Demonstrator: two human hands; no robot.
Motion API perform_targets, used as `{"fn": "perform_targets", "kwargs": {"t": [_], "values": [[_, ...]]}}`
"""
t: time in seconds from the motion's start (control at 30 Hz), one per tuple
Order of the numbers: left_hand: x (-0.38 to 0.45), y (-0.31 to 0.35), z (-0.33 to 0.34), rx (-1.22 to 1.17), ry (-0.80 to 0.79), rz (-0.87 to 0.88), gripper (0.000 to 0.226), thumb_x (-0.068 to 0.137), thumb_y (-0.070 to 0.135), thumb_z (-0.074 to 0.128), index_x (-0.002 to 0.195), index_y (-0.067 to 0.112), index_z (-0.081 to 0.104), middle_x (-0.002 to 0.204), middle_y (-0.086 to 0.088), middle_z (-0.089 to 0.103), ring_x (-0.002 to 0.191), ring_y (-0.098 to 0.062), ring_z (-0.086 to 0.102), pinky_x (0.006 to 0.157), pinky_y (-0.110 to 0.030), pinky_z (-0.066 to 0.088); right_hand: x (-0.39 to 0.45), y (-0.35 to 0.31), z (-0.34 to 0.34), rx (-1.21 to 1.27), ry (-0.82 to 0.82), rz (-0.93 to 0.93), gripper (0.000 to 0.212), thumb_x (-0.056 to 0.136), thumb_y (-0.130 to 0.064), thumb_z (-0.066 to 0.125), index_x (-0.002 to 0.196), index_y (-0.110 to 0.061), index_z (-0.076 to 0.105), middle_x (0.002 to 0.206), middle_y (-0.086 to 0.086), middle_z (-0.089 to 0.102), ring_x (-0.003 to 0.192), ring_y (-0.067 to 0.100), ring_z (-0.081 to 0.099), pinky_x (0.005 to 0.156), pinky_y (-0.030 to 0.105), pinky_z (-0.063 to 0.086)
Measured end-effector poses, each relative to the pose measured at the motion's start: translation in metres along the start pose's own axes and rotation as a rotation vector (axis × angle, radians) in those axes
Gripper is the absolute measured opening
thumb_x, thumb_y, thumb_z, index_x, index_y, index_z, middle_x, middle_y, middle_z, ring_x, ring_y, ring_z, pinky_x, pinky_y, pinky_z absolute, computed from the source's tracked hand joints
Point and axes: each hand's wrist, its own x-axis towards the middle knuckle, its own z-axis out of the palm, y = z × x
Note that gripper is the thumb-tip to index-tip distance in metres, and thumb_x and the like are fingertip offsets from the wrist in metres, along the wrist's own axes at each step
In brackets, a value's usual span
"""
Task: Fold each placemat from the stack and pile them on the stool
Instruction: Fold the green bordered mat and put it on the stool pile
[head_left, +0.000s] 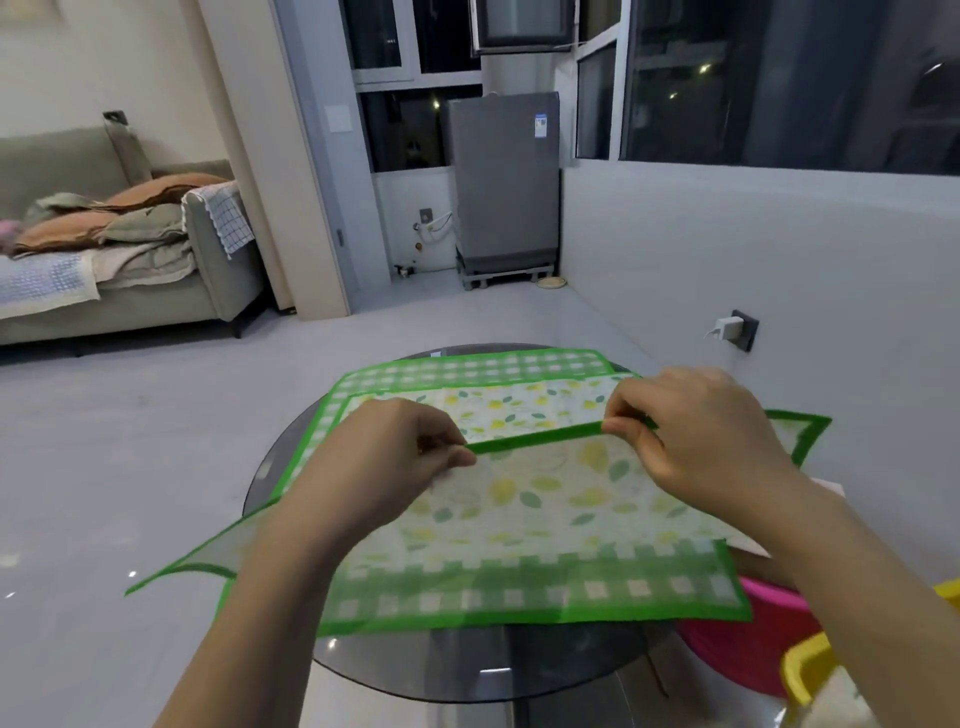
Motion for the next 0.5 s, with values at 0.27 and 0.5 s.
{"fn": "perform_targets", "kwargs": {"t": [0.27,0.5], "values": [[0.060,-0.045,0.053,0.072,0.314,0.061,0.013,0.084,0.013,0.067,0.094,0.019,0.073,0.089,0.001,0.068,0.078,-0.023,0.065,0.076,-0.037,0.050,0.031,0.026,0.075,0.041,-0.037,0.167,0.006,0.088,-0.022,0.060,0.083,-0.021,0.064,0.081,-0.009,0.065,0.081,0.020,0.053,0.077,0.028,0.026],[0.096,-0.084,0.103,0.103,0.309,0.047,0.026,0.086,0.016,0.066,0.111,0.024,0.067,0.098,0.004,0.067,0.100,-0.018,0.060,0.107,-0.042,0.026,0.046,0.042,0.127,0.006,-0.181,0.296,0.011,0.092,-0.027,0.055,0.092,-0.021,0.063,0.093,-0.007,0.065,0.095,0.021,0.051,0.087,0.031,0.026]]}}
